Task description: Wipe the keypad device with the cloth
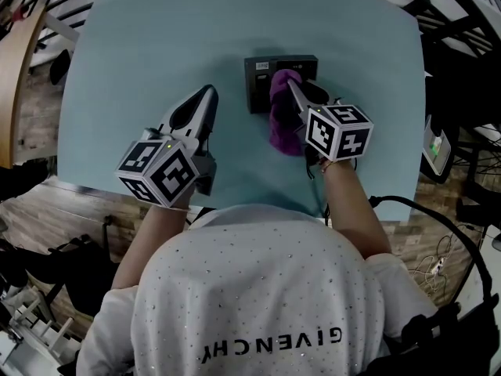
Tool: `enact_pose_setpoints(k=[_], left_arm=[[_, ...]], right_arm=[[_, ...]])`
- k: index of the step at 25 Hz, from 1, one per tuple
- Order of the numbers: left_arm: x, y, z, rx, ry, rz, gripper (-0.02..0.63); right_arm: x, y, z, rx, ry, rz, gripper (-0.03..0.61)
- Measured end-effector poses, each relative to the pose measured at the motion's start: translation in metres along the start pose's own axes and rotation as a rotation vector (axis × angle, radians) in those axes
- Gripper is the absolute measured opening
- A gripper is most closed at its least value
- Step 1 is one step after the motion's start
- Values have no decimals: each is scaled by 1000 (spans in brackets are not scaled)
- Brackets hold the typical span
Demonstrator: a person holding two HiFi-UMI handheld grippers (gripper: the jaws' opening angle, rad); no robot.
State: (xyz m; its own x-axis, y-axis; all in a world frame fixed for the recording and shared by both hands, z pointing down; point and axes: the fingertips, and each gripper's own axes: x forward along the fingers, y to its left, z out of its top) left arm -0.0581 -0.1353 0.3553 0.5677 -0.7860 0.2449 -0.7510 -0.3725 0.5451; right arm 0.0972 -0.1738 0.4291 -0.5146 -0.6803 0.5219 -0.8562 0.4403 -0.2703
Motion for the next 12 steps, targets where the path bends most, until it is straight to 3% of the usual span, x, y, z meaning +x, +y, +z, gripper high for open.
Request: enact_pose_setpoints(k=[12], left_arm=[[3,-9,-10,10,24,22,0]], right_arm=[[-10,-29,-2,68,-35,-34,38]])
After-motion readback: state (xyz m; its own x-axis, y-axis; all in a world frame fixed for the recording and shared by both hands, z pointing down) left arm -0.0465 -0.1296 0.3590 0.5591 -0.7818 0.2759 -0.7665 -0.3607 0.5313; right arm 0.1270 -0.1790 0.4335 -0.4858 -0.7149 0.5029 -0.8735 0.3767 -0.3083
